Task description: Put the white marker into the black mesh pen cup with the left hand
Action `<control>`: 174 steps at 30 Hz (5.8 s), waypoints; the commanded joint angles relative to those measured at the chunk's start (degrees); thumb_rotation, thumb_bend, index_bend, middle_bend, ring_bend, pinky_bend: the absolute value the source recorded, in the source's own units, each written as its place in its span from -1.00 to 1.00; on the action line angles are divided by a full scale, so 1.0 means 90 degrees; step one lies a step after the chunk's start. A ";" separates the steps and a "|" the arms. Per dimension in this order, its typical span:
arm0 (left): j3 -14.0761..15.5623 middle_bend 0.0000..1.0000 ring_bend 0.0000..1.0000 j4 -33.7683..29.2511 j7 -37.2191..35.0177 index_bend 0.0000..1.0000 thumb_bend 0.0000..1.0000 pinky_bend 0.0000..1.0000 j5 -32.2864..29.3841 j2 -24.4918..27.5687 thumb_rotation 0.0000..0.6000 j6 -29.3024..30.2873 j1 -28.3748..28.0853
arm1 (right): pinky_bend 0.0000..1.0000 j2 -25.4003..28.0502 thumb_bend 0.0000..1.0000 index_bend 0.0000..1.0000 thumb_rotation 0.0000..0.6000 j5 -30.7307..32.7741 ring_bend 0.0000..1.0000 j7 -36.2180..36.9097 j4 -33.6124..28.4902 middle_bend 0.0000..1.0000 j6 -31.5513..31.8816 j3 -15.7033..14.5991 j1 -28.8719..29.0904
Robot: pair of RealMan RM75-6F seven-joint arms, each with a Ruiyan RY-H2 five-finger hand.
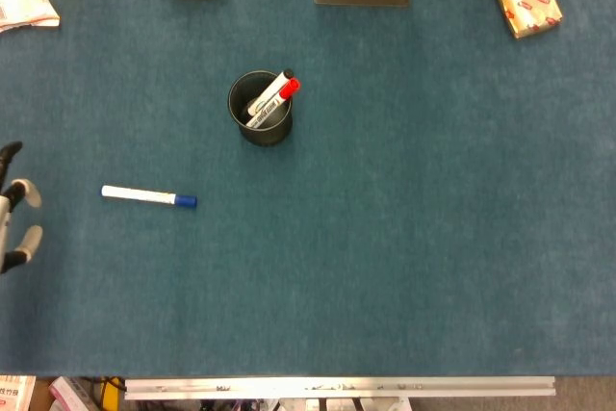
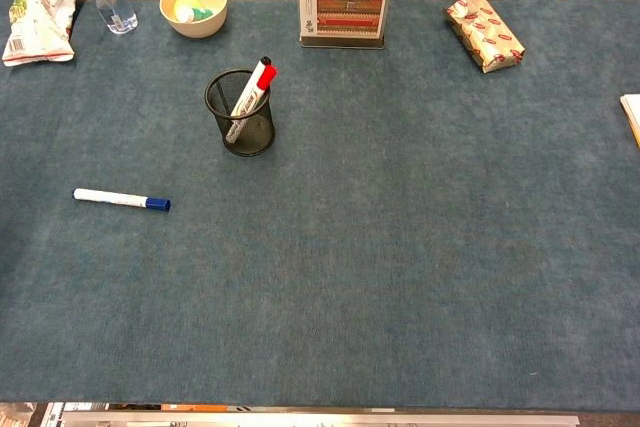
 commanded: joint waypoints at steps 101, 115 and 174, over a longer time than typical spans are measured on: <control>-0.0107 -0.89 -1.00 0.1281 0.0946 0.10 -0.41 -0.68 -0.1911 -0.2012 1.00 -0.2451 -0.2196 | 0.19 0.0070 -0.99 0.00 1.00 0.0078 -0.18 0.0052 -0.0082 -0.13 -0.0090 0.0023 0.0000; -0.0097 -0.84 -1.00 0.1181 0.0972 0.21 -0.40 -0.68 -0.1843 -0.2004 1.00 -0.2308 -0.2166 | 0.19 0.0070 -0.99 0.00 1.00 0.0088 -0.18 0.0047 -0.0083 -0.13 -0.0102 0.0027 0.0004; -0.1740 -0.81 -1.00 0.0343 -0.0858 0.26 -0.38 -0.68 -0.1768 -0.3122 1.00 -0.1739 -0.3098 | 0.19 0.0110 -0.99 0.00 1.00 0.0027 -0.18 0.0086 -0.0127 -0.13 -0.0137 -0.0033 0.0009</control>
